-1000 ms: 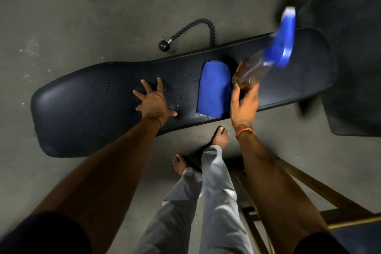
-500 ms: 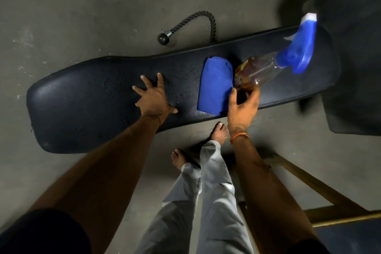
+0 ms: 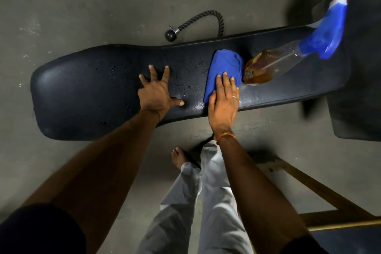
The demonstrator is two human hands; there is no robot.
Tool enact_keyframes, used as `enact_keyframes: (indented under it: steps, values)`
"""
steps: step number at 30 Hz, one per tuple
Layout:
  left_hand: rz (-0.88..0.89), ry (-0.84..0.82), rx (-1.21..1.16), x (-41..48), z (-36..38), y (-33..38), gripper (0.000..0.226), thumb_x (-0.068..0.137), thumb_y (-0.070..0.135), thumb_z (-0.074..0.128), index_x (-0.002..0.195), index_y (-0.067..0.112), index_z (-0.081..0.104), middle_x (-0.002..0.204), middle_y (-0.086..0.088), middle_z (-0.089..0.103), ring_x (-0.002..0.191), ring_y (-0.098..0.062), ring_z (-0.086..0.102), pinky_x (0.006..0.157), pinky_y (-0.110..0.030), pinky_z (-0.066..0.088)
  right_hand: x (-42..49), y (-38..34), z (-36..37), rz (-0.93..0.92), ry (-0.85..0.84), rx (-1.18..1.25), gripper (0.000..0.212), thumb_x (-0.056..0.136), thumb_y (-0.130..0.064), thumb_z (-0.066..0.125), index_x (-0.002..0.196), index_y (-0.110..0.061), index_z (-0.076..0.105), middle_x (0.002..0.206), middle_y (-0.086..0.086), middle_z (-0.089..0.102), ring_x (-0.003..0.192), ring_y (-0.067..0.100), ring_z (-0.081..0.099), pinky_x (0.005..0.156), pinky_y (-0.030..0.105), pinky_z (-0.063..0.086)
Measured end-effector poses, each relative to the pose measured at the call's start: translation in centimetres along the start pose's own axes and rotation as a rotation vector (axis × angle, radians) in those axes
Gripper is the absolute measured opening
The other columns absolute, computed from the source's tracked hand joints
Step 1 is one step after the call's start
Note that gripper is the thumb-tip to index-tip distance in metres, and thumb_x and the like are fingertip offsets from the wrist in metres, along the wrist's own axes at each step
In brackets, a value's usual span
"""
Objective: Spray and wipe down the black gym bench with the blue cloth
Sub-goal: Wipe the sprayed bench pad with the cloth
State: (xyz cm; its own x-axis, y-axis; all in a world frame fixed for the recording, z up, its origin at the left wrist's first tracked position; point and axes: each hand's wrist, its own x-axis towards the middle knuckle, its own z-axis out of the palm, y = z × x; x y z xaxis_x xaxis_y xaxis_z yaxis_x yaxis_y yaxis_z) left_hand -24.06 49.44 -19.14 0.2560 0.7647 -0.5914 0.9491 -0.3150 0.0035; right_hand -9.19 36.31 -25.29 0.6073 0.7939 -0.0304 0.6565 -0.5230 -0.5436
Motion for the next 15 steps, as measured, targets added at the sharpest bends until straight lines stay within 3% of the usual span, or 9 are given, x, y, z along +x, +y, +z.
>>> enact_keyframes:
  steps: [5, 8, 11, 13, 15]
  values:
    - [0.029, 0.051, -0.023, -0.5, 1.1, -1.3, 0.119, 0.073, 0.079, 0.068, 0.164, 0.035, 0.005, 0.172, -0.012, -0.003, 0.155, -0.048, 0.006, 0.121, -0.069, 0.016, -0.5, -1.3, 0.9, -0.181, -0.143, -0.021, 0.055, 0.101, -0.026, 0.038, 0.156, -0.019, 0.043, 0.165, -0.001, 0.036, 0.155, 0.024, 0.028, 0.127, 0.044, 0.026]
    - [0.050, 0.118, -0.072, -1.4, 1.6, -2.3, 0.106, 0.081, 0.075, 0.064, 0.163, 0.034, 0.013, 0.173, -0.004, 0.003, 0.158, -0.038, 0.008, 0.120, -0.071, 0.017, -0.7, -1.9, 0.7, -0.248, -0.174, -0.012, 0.052, 0.102, -0.023, 0.043, 0.154, -0.021, 0.046, 0.164, -0.003, 0.039, 0.154, 0.022, 0.031, 0.126, 0.042, 0.028]
    - [0.085, 0.196, -0.078, -2.0, 1.9, -4.0, 0.091, 0.089, 0.068, 0.060, 0.161, 0.027, 0.025, 0.172, -0.002, 0.015, 0.157, -0.033, 0.017, 0.121, -0.066, 0.021, 0.1, -2.4, -0.2, -0.262, -0.161, -0.052, 0.048, 0.097, -0.023, 0.050, 0.144, -0.017, 0.057, 0.155, 0.002, 0.050, 0.143, 0.027, 0.045, 0.119, 0.044, 0.037]
    - [0.100, 0.256, -0.093, -2.0, 2.4, -5.5, 0.083, 0.094, 0.064, 0.054, 0.160, 0.021, 0.029, 0.170, -0.004, 0.020, 0.156, -0.032, 0.019, 0.123, -0.062, 0.021, 1.0, -2.9, -0.7, -0.268, -0.127, -0.081, 0.045, 0.094, -0.024, 0.048, 0.135, -0.015, 0.063, 0.146, 0.006, 0.058, 0.133, 0.029, 0.053, 0.114, 0.046, 0.040]
    - [0.112, 0.293, -0.085, -1.9, 3.1, -7.3, 0.080, 0.098, 0.064, 0.046, 0.161, 0.019, 0.026, 0.171, -0.006, 0.017, 0.157, -0.032, 0.015, 0.126, -0.059, 0.018, 2.3, -3.5, -0.5, -0.282, -0.103, -0.116, 0.050, 0.092, -0.025, 0.044, 0.138, -0.013, 0.060, 0.147, 0.010, 0.056, 0.137, 0.032, 0.050, 0.119, 0.049, 0.036]
